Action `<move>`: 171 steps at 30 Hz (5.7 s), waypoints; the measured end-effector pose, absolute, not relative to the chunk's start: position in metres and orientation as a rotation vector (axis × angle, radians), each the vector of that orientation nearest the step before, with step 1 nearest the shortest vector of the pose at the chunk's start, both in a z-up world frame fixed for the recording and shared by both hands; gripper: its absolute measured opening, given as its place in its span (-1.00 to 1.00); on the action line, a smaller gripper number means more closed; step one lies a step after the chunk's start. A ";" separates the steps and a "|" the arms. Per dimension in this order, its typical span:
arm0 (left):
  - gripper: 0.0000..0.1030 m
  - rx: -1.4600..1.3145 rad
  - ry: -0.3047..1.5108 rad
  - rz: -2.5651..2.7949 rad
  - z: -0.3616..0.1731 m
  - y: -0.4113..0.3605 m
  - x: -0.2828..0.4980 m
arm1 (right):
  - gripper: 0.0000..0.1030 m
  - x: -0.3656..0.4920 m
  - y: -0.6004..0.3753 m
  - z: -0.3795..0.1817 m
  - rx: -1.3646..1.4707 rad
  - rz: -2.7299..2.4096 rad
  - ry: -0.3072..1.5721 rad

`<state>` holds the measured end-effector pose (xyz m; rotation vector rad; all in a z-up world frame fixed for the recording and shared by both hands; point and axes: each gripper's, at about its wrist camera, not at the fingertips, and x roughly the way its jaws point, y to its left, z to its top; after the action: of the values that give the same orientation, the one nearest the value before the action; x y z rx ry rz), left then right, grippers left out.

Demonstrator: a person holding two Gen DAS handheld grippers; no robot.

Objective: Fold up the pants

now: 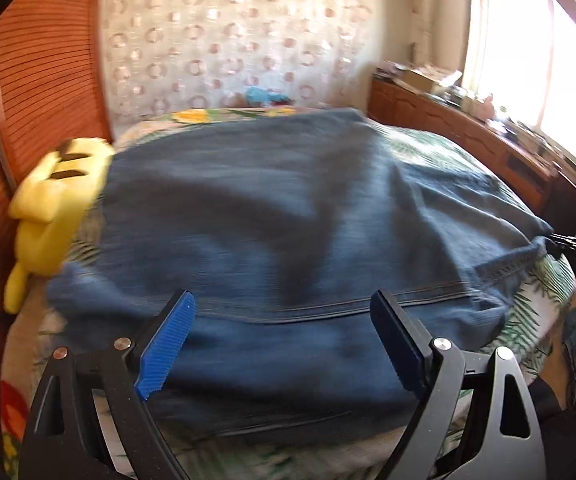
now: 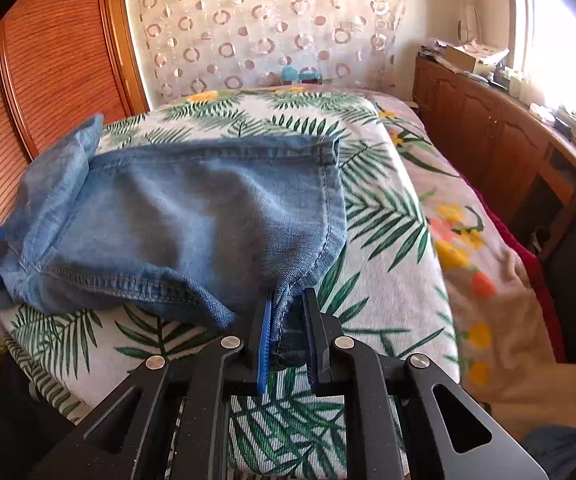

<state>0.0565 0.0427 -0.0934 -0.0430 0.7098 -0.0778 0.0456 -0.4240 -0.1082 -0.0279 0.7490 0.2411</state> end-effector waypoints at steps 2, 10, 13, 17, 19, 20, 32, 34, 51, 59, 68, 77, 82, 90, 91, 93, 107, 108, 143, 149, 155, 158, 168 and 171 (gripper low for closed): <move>0.74 -0.055 0.711 -0.048 -0.094 0.058 0.054 | -0.73 0.045 -0.427 -0.103 -0.024 0.236 0.732; 0.74 -0.107 0.761 0.111 -0.115 0.116 0.044 | -0.75 0.040 -0.424 -0.070 0.009 0.264 0.619; 0.74 -0.136 0.761 0.145 -0.117 0.130 0.043 | -0.75 0.039 -0.415 -0.055 0.003 0.291 0.574; 0.74 -0.145 0.751 0.167 -0.116 0.140 0.041 | -0.76 0.042 -0.402 -0.037 -0.012 0.328 0.540; 0.74 -0.146 0.739 0.173 -0.113 0.142 0.038 | -0.76 0.044 -0.395 -0.028 -0.017 0.353 0.521; 0.74 -0.148 0.730 0.174 -0.111 0.143 0.036 | -0.76 0.046 -0.389 -0.021 -0.023 0.371 0.508; 0.74 -0.131 0.665 0.147 -0.079 0.141 0.027 | -0.78 0.055 -0.275 0.042 -0.119 0.674 0.360; 0.74 -0.131 0.651 0.138 -0.073 0.140 0.025 | -0.79 0.058 -0.252 0.047 -0.139 0.730 0.353; 0.74 -0.103 0.666 0.034 -0.069 0.108 0.036 | -0.07 0.110 -0.154 0.024 -0.229 0.862 0.564; 0.74 -0.098 0.667 -0.044 -0.070 0.091 0.066 | -0.06 0.093 -0.174 0.000 -0.237 0.743 0.611; 0.35 -0.115 0.724 -0.150 -0.084 0.071 0.103 | 0.04 0.100 -0.172 -0.028 -0.202 0.670 0.693; -0.10 -0.131 0.781 -0.193 -0.099 0.060 0.121 | 0.06 0.100 -0.163 -0.044 -0.149 0.674 0.781; -0.62 -0.139 0.765 -0.232 -0.096 0.055 0.115 | -0.11 0.110 -0.156 -0.050 -0.103 0.710 0.819; -0.76 -0.127 0.647 -0.237 -0.052 0.047 0.076 | -0.90 0.101 -0.154 -0.009 -0.105 0.775 0.714; -0.76 -0.123 0.621 -0.238 -0.042 0.045 0.068 | -0.91 0.099 -0.156 0.000 -0.113 0.779 0.688; -0.76 -0.129 0.589 -0.241 -0.031 0.046 0.061 | -0.92 0.094 -0.154 0.023 -0.128 0.789 0.637; -0.78 -0.139 0.450 -0.228 0.015 0.056 0.019 | -0.94 0.075 -0.110 0.111 -0.197 0.855 0.439; -0.78 -0.145 0.454 -0.221 0.012 0.060 0.018 | -0.94 0.076 -0.110 0.103 -0.203 0.861 0.441; -0.78 -0.213 0.676 -0.089 -0.082 0.103 0.020 | -0.01 0.187 -0.019 0.046 -0.296 0.855 0.644; -0.68 -0.201 0.665 -0.075 -0.073 0.105 0.015 | -0.01 0.169 -0.073 0.037 -0.302 0.788 0.611; -0.14 -0.180 0.654 -0.036 -0.066 0.111 0.013 | -0.01 0.142 -0.125 0.003 -0.295 0.690 0.630; -0.10 -0.179 0.643 -0.023 -0.062 0.114 0.015 | -0.01 0.130 -0.143 -0.016 -0.278 0.655 0.660; -0.10 -0.063 0.669 -0.086 -0.075 0.090 0.052 | -0.01 0.110 -0.167 -0.034 -0.208 0.614 0.727; -0.23 -0.031 0.700 -0.059 -0.082 0.088 0.060 | -0.01 0.109 -0.171 -0.038 -0.216 0.608 0.730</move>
<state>0.0605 0.0884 -0.0823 -0.0308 0.6996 -0.0592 0.1092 -0.1713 -0.0380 -0.2157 0.7298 0.6077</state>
